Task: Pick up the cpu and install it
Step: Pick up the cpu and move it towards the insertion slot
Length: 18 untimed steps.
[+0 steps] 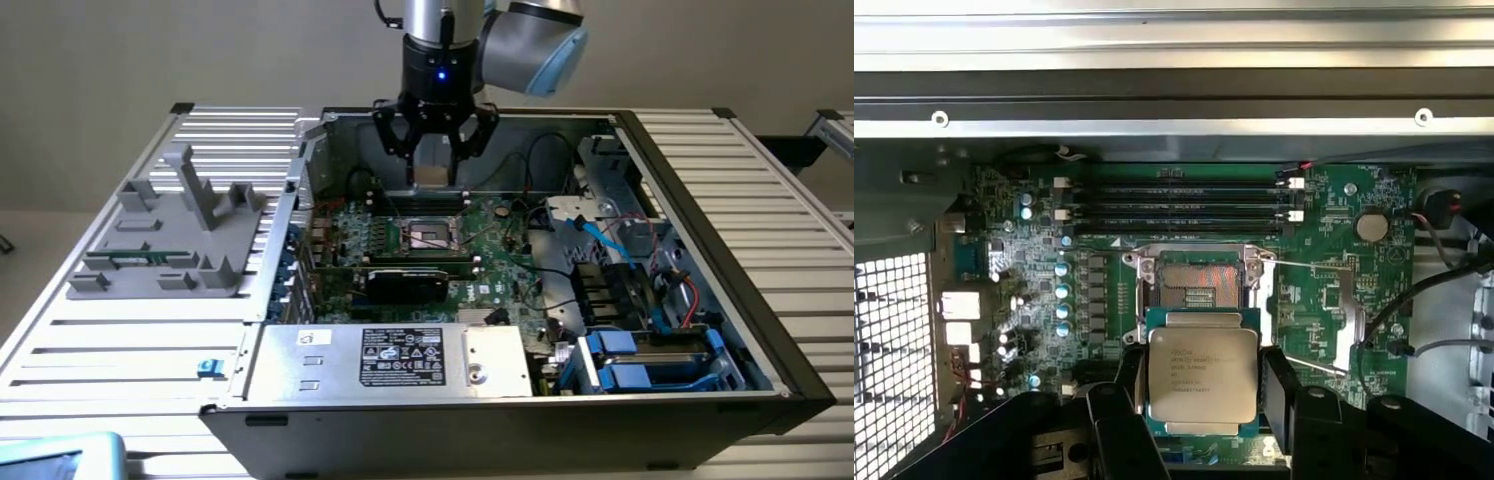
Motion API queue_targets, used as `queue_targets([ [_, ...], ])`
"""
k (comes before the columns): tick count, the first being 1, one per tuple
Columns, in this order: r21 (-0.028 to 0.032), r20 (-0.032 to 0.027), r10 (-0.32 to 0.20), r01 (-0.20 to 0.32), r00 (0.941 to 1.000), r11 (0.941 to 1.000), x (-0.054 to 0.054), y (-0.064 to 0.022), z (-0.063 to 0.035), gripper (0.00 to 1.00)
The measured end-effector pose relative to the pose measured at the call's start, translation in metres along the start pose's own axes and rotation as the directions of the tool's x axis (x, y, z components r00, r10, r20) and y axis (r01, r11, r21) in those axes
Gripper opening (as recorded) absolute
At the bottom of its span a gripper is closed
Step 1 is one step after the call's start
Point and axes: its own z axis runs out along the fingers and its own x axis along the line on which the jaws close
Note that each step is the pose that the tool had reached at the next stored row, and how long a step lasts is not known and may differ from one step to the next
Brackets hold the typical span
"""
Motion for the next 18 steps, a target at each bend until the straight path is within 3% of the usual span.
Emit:
queue_targets([
  [7,-0.0111,-0.0001,0.006,-0.006,1.0000,0.9999,-0.002,0.0000,0.0120,0.56],
  [18,-0.0116,-0.0001,0.010,-0.010,0.9999,0.9999,-0.003,0.0025,0.0254,0.56],
])
